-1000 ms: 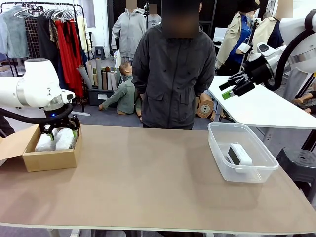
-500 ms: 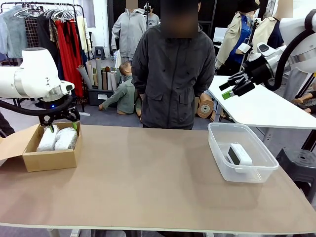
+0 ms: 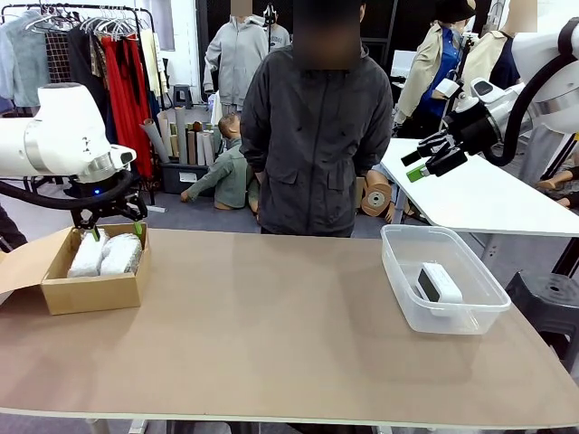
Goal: Separate and place wrapped and unwrapped clocks.
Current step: If the picked Digital clock is wrapped, place it in the Package Box ; if not, place it in the Organizing box.
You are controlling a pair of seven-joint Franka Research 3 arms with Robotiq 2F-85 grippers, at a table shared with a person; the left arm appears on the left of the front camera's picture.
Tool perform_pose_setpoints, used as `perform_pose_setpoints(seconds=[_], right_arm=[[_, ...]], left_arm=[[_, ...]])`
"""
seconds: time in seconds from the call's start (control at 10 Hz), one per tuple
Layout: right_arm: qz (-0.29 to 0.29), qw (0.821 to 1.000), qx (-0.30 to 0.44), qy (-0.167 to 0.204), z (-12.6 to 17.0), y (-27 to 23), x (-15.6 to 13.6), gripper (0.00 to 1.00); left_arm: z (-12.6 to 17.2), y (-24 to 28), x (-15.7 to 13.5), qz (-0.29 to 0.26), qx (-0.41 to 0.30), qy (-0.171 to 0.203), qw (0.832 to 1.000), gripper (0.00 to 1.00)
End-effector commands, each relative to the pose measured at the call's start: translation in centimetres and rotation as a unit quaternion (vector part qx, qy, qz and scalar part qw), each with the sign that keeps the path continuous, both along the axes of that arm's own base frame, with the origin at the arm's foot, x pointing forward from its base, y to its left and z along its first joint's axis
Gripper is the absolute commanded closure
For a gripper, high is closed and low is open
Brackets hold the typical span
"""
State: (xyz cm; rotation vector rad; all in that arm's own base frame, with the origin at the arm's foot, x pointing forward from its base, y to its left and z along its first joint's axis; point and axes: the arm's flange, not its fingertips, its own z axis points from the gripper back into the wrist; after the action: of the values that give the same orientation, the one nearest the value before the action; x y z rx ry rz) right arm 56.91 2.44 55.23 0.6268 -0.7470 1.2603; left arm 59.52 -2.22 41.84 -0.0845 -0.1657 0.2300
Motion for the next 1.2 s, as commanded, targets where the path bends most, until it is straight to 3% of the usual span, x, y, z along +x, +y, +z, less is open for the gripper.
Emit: perform_pose_setpoints(seconds=[0.0,0.7,0.9,1.1], right_arm=[[0.002,1.000,0.000,-0.002,0.2,0.0,0.0,0.00],[0.002,1.000,0.000,-0.002,0.2,0.0,0.0,0.00],[0.002,1.000,0.000,-0.002,0.2,0.0,0.0,0.00],[0.002,1.000,0.000,-0.002,0.2,0.0,0.0,0.00]], left_arm=[[-0.1,0.0,0.1,-0.002,0.004,-0.002,1.000,0.00],[-0.1,0.0,0.0,0.000,0.000,0.001,1.000,0.00],[0.5,0.0,0.3,-0.034,0.062,0.060,0.996,0.00],[2.1,0.0,-0.3,-0.108,0.047,0.103,0.988,0.00]])
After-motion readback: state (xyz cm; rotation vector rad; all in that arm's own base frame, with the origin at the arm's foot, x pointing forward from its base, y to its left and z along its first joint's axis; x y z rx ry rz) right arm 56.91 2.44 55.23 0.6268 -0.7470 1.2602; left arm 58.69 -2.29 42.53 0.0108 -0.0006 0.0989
